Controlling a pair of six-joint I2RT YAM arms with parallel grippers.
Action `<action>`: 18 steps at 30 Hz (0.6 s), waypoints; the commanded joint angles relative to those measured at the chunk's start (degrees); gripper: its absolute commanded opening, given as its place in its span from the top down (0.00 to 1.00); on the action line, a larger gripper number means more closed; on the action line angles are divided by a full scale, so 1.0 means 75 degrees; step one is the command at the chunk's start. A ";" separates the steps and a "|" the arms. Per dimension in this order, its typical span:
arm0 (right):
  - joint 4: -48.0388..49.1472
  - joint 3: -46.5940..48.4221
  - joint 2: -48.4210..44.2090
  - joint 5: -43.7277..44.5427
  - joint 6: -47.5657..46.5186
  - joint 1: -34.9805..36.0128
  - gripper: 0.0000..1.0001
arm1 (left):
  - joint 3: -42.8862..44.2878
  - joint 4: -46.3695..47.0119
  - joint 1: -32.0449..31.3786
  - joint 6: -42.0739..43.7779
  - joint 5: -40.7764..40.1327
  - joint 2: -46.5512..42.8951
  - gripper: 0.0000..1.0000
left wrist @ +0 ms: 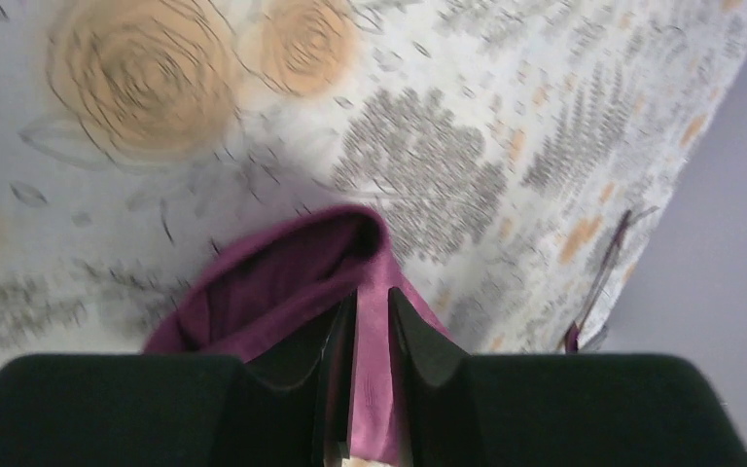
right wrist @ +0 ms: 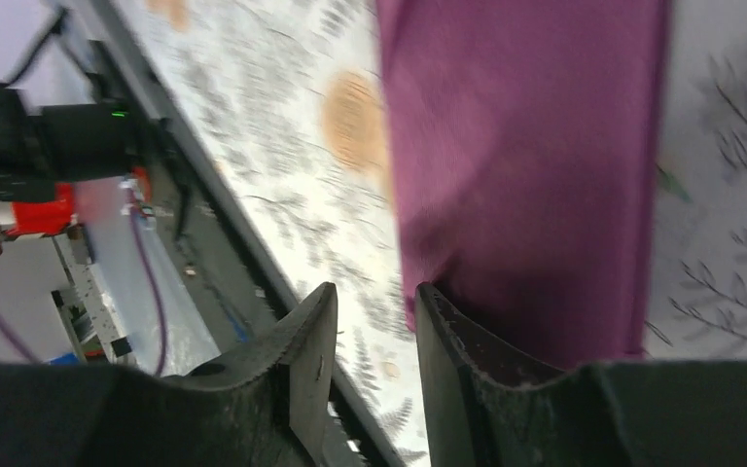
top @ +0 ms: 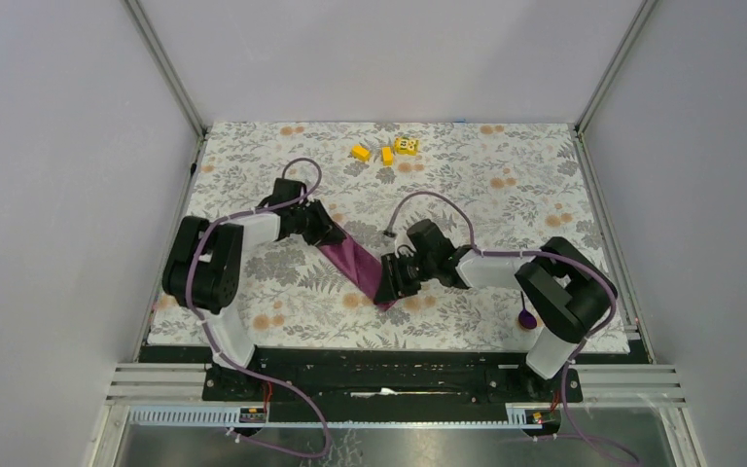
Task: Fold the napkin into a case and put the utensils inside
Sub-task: Turn over the smaller rectangle-folded napkin at the center of the board, then smooth out the smaller rectangle-folded napkin at the center of the board.
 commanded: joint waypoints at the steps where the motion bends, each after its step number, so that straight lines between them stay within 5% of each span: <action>1: 0.0076 -0.0285 0.0359 0.0734 -0.0261 -0.0062 0.59 | 0.0576 0.0313 0.0013 0.0351 -0.0582 0.0776 0.77; 5: -0.1174 0.0119 0.0110 0.1557 -0.0843 -0.0058 0.59 | 0.0678 0.0123 -0.0014 0.0294 -0.0214 0.0177 0.67; 10: -0.1757 0.0603 -0.0347 0.1177 -0.0837 -0.0042 0.57 | 0.1084 -0.0781 0.0044 0.0445 -0.0306 -0.0591 0.62; 18: -0.1291 0.0532 -0.0249 0.1172 -0.0459 -0.0091 0.55 | 0.1050 -0.0648 0.0222 0.0466 -0.0922 0.0365 0.66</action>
